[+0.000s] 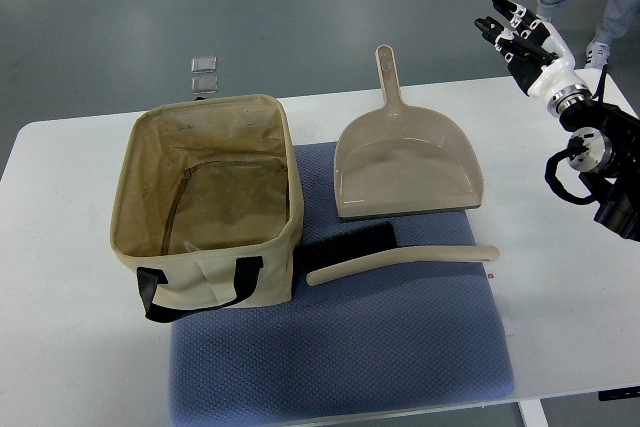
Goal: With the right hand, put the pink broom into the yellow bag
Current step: 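Reach the right hand toward the beige brush handle beside the dustpan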
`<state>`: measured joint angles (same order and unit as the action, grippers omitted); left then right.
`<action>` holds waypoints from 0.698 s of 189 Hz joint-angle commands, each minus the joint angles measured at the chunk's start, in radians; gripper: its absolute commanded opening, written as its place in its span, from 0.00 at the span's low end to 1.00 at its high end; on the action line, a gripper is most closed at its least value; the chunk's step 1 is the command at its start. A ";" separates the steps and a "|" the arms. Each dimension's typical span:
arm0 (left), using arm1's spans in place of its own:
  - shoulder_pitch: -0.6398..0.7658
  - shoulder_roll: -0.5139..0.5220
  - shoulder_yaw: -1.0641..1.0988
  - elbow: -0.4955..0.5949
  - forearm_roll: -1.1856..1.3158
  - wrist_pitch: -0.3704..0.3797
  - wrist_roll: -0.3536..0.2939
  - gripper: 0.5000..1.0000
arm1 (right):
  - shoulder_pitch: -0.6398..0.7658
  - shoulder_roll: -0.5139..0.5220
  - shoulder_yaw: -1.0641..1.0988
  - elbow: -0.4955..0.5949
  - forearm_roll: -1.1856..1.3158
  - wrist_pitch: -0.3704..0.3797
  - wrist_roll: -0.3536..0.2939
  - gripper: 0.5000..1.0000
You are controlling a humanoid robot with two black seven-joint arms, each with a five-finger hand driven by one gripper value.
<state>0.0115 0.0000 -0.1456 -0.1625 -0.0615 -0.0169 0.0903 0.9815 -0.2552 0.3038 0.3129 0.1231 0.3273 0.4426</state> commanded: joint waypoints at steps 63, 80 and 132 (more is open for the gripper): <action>-0.001 0.000 0.000 0.000 0.000 0.000 0.000 1.00 | 0.055 -0.280 -0.012 0.435 -0.905 -0.057 0.005 0.86; -0.001 0.000 0.000 0.000 0.000 0.000 -0.001 1.00 | 0.057 -0.332 -0.014 0.543 -1.102 -0.045 0.002 0.86; -0.001 0.000 0.000 0.000 0.000 0.000 0.000 1.00 | 0.078 -0.458 -0.014 0.867 -1.523 0.047 -0.004 0.86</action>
<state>0.0106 0.0000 -0.1457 -0.1625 -0.0610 -0.0169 0.0902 1.0526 -0.6759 0.2890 1.0681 -1.2760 0.3277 0.4398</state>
